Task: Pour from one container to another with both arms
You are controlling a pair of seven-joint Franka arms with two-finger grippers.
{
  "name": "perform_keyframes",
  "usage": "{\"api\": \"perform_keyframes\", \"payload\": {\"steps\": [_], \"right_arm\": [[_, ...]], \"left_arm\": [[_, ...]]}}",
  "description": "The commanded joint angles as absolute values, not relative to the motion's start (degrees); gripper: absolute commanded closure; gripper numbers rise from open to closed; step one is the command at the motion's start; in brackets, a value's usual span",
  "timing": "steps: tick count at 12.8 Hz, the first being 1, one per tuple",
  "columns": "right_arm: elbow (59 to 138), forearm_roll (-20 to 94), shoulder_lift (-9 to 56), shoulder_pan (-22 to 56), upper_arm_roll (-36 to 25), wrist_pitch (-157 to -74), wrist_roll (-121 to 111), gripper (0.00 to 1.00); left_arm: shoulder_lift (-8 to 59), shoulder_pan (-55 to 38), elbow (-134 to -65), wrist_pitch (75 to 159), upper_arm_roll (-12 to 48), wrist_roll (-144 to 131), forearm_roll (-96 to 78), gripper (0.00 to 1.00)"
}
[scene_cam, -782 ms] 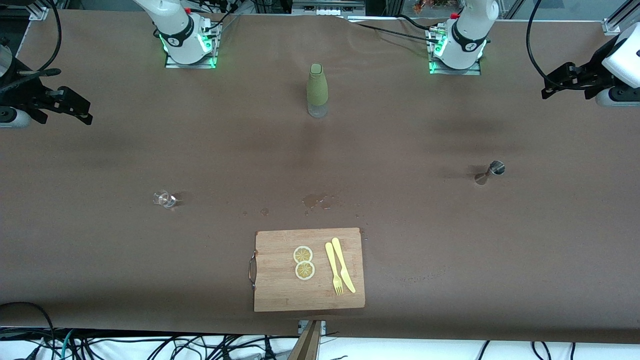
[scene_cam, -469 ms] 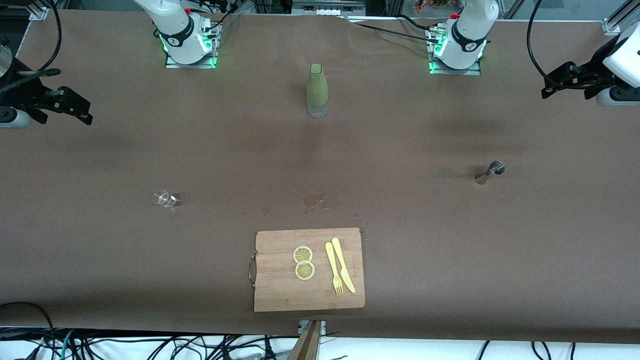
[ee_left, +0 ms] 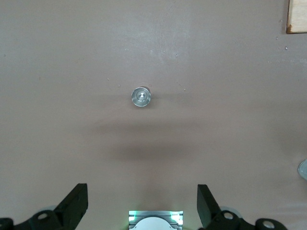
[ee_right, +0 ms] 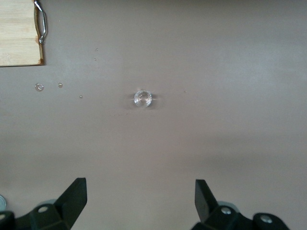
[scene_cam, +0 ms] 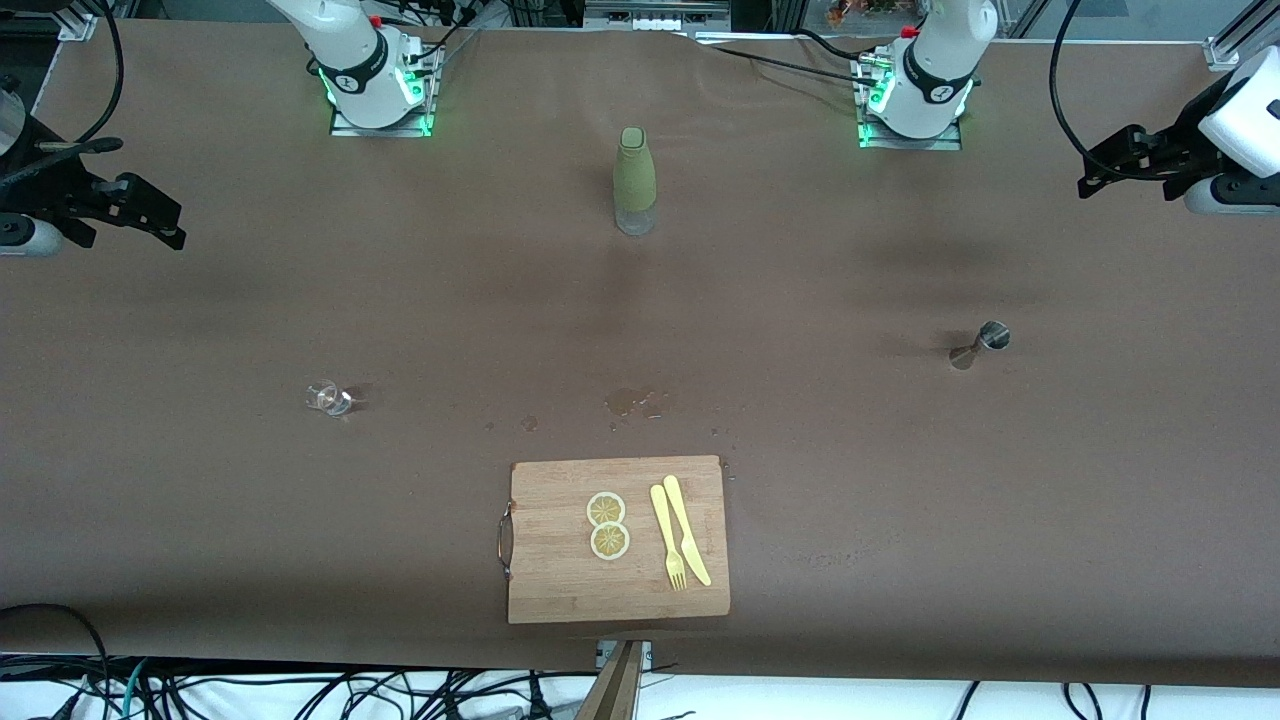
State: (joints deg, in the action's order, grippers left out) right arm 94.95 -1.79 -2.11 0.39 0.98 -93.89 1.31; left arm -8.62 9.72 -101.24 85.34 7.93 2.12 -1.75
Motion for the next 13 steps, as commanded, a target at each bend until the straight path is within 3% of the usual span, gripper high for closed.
{"api": "perform_keyframes", "payload": {"steps": [1, 13], "right_arm": [[95.45, -0.97, -2.81, 0.62, 0.62, -93.78, 1.23, 0.00], [95.27, -0.97, -2.73, 0.62, 0.53, -93.60, 0.88, 0.00]], "left_arm": [[-7.12, 8.61, -99.58, 85.95, 5.72, 8.85, -0.79, 0.00], [-1.24, 10.98, -100.81, 90.88, -4.73, 51.47, -12.20, 0.00]]}}
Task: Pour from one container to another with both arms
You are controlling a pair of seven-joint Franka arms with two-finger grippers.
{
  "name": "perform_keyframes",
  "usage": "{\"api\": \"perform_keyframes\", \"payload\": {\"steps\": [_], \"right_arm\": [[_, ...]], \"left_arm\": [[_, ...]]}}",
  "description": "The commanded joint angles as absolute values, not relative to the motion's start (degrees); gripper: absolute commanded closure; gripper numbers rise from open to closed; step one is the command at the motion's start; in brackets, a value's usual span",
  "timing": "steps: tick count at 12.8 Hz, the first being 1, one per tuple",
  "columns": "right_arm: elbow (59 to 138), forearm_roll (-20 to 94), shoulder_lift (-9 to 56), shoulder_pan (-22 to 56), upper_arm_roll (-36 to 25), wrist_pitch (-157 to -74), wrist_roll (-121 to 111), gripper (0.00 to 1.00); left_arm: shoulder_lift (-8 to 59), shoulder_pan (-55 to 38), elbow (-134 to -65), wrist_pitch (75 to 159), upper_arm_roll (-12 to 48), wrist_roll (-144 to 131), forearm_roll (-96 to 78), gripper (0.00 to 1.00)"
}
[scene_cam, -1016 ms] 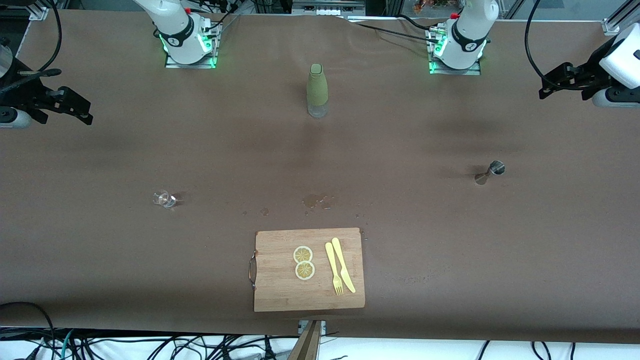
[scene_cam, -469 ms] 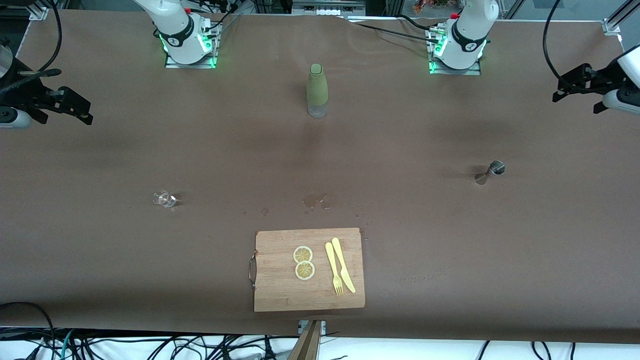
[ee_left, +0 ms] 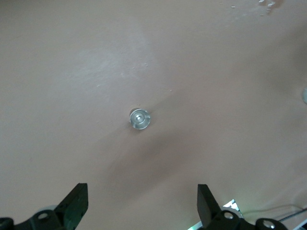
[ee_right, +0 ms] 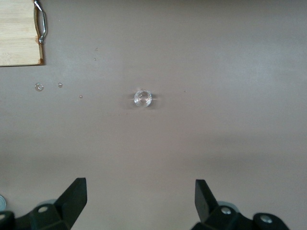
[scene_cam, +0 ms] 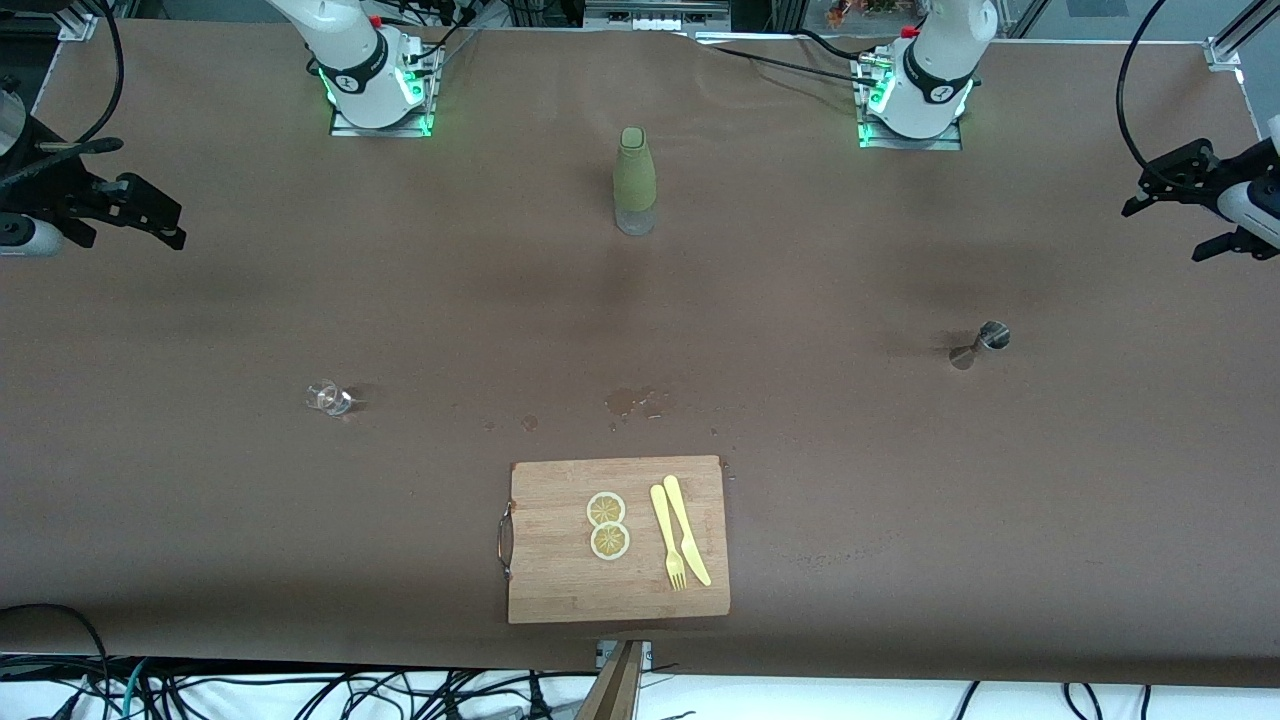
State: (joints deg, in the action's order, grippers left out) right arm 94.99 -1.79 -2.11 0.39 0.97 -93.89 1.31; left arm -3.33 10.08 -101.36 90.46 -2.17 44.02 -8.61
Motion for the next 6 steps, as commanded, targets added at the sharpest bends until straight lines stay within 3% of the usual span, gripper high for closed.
{"api": "perform_keyframes", "payload": {"steps": [1, 6], "right_arm": [[95.27, -0.97, -2.72, 0.62, 0.53, -93.52, 0.44, 0.00], [95.10, -1.05, -1.76, 0.53, 0.35, -91.16, -9.63, 0.00]], "left_arm": [[-0.10, 11.07, -101.16, 90.88, -5.96, 55.33, -14.13, 0.00], [4.65, 12.30, -106.76, 98.33, -11.50, 77.30, -24.50, 0.00]]}}
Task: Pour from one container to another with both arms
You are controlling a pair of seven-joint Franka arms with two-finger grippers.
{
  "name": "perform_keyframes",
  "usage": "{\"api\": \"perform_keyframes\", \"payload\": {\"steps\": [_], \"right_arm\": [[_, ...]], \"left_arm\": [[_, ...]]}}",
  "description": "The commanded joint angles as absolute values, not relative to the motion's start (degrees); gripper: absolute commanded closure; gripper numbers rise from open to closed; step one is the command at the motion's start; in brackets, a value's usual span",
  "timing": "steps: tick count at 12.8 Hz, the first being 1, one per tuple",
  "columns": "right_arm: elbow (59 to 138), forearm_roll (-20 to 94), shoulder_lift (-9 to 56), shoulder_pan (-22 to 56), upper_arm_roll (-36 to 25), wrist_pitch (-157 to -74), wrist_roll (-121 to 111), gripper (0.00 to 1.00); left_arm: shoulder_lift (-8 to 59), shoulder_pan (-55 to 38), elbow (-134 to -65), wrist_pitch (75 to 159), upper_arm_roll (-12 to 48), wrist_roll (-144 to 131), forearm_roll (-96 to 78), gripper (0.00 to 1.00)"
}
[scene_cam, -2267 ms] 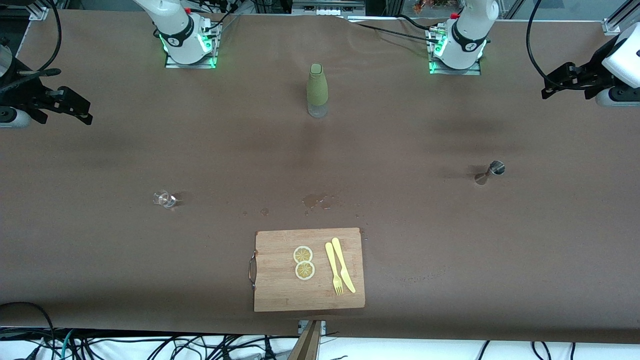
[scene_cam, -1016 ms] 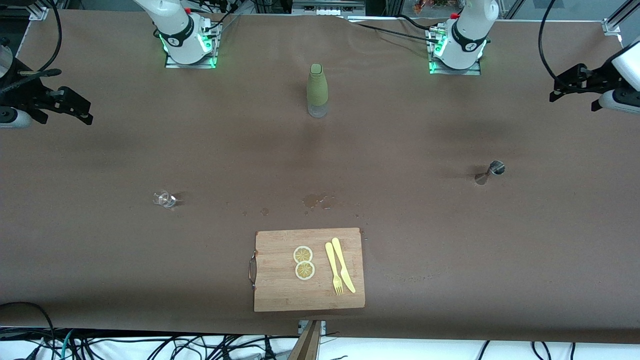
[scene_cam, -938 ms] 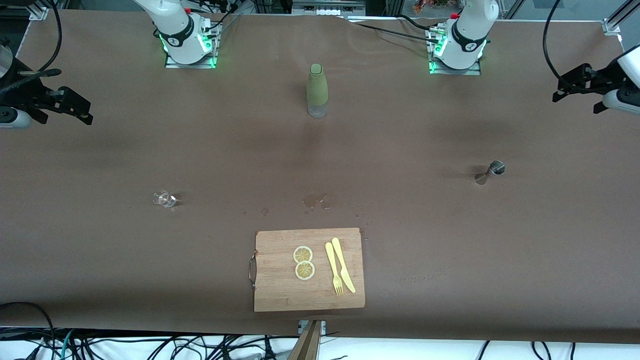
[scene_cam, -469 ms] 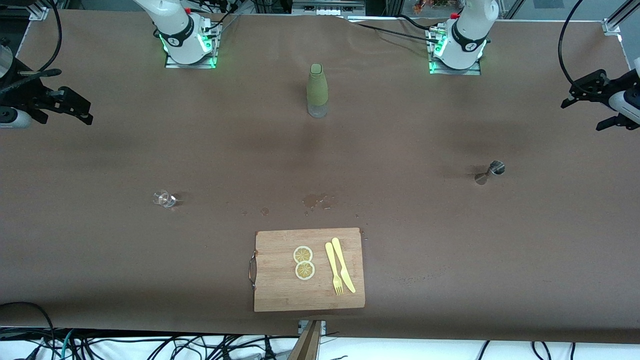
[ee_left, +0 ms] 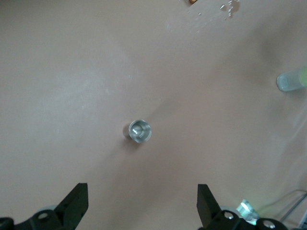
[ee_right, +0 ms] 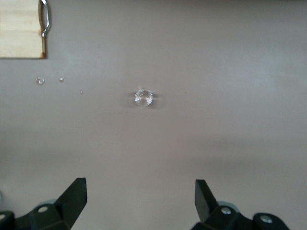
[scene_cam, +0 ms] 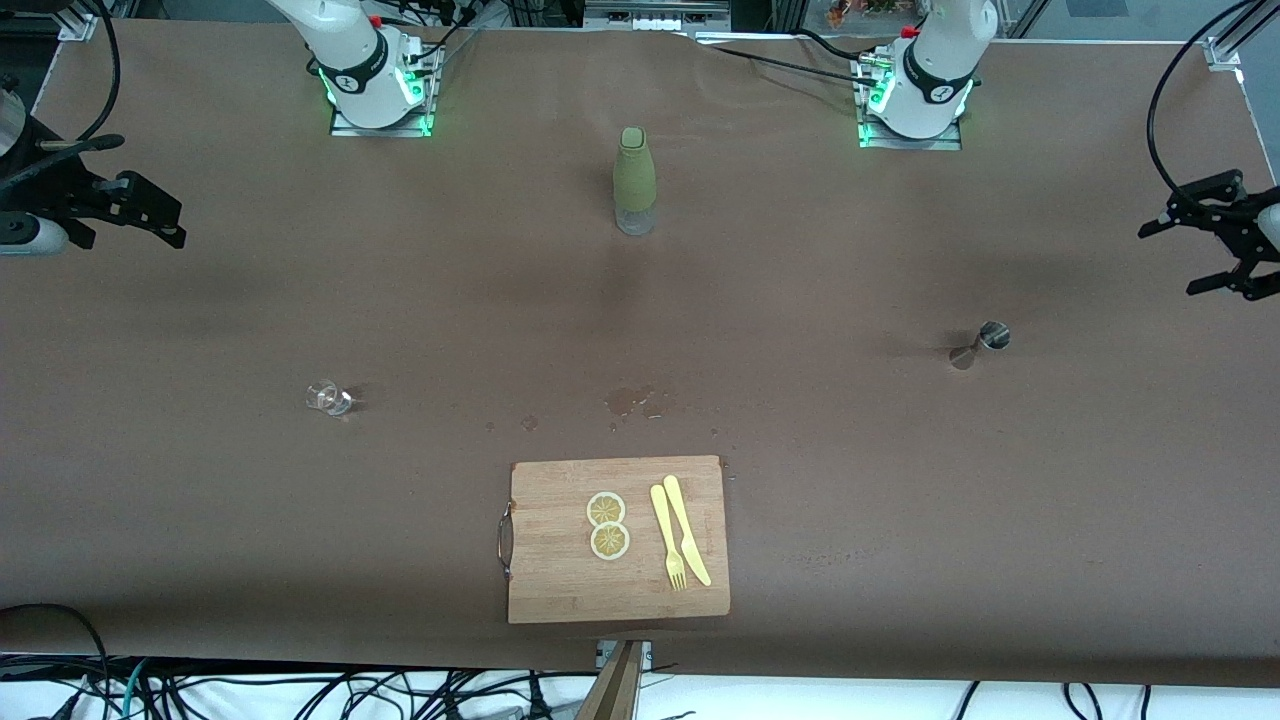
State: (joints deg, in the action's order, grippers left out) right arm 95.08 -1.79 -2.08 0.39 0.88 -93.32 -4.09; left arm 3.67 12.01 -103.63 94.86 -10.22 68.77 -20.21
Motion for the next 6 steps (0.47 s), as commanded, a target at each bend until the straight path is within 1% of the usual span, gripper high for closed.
{"api": "perform_keyframes", "payload": {"steps": [1, 4, 6], "right_arm": [[95.10, -1.14, -1.67, 0.53, 0.35, -89.49, -11.76, 0.00], [95.01, -1.49, -0.54, 0.44, 0.35, -88.69, -14.57, 0.00], [95.01, -1.76, 0.00, 0.35, 0.35, -88.51, -20.63, 0.00]], "left_arm": [[5.62, 12.30, -108.44, 99.31, -12.73, 81.61, -27.31, 0.00], [11.14, 12.65, -109.16, 99.40, -15.90, 93.38, -34.60, 0.00], [15.62, 12.74, -109.25, 99.40, -17.13, 102.26, -39.79, 0.00]]}}
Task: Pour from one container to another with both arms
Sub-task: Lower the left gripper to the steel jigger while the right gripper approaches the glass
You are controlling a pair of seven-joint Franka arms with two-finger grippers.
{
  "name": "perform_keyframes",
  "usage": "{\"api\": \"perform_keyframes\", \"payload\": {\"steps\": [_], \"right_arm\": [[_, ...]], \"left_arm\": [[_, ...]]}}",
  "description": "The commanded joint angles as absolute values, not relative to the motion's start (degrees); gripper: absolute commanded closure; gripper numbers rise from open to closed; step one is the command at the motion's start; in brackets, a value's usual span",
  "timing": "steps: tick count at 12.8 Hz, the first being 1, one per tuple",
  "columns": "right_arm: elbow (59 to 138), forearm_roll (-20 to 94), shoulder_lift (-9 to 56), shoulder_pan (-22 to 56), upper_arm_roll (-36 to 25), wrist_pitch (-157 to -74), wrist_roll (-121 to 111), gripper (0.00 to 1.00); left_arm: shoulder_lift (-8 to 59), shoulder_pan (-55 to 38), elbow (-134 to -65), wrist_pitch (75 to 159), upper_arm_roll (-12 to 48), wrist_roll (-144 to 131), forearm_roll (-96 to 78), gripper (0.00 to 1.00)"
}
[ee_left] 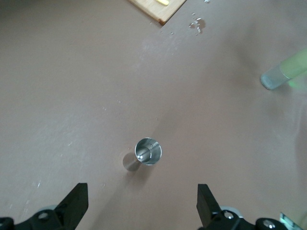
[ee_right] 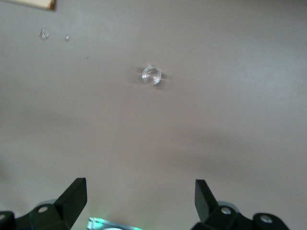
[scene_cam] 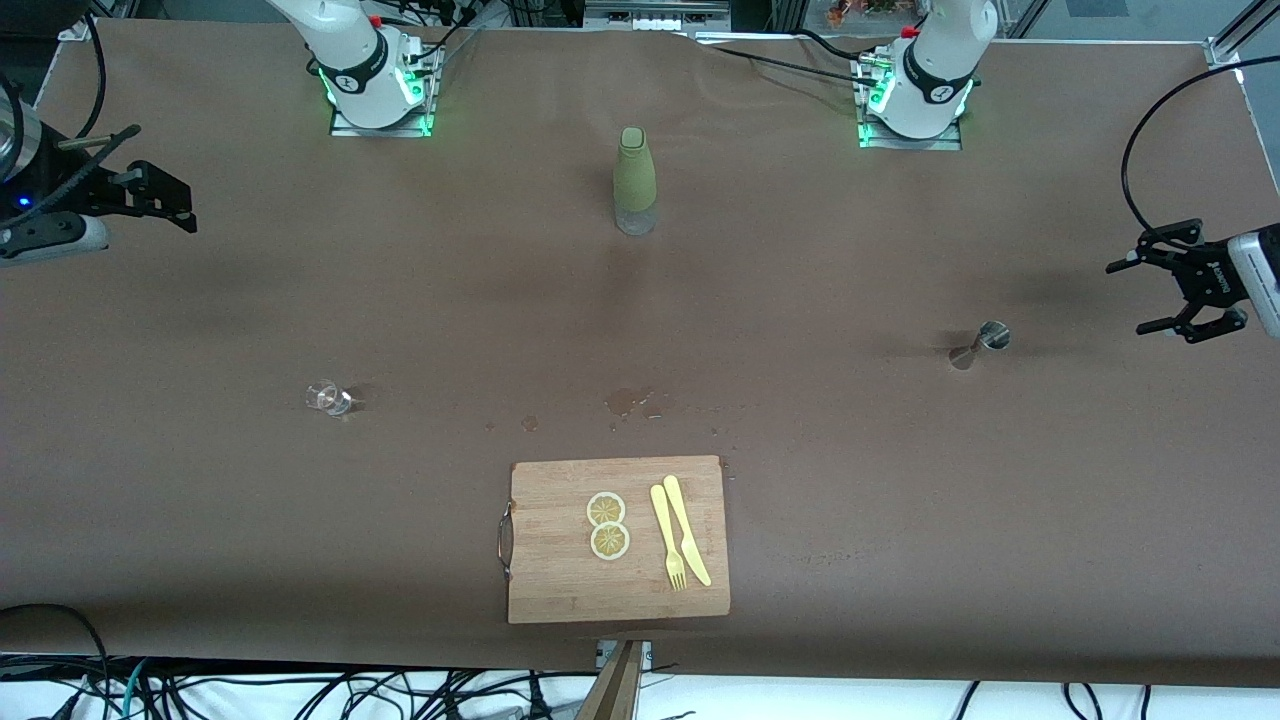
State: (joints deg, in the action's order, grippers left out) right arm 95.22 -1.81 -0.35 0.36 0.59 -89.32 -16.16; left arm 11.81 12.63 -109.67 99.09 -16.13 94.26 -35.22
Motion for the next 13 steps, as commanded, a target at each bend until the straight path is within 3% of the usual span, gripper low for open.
{"api": "perform_keyframes", "payload": {"steps": [1, 9, 13], "right_arm": [[94.92, -1.76, 0.17, 0.09, 0.26, -88.94, -21.09, 0.00], [94.66, -0.79, 5.79, -2.63, -0.26, -90.70, -45.23, 0.00], [94.66, 8.50, 8.34, -7.54, -0.62, -93.77, -56.66, 0.00]], "left_arm": [[17.73, 12.74, -109.25, 99.32, -18.10, 106.39, -42.16, 0.00], [30.83, 13.45, -109.34, 95.99, -19.86, 134.54, -57.91, 0.00], [36.02, 13.45, -109.16, 92.39, -21.00, 146.14, -63.18, 0.00]]}}
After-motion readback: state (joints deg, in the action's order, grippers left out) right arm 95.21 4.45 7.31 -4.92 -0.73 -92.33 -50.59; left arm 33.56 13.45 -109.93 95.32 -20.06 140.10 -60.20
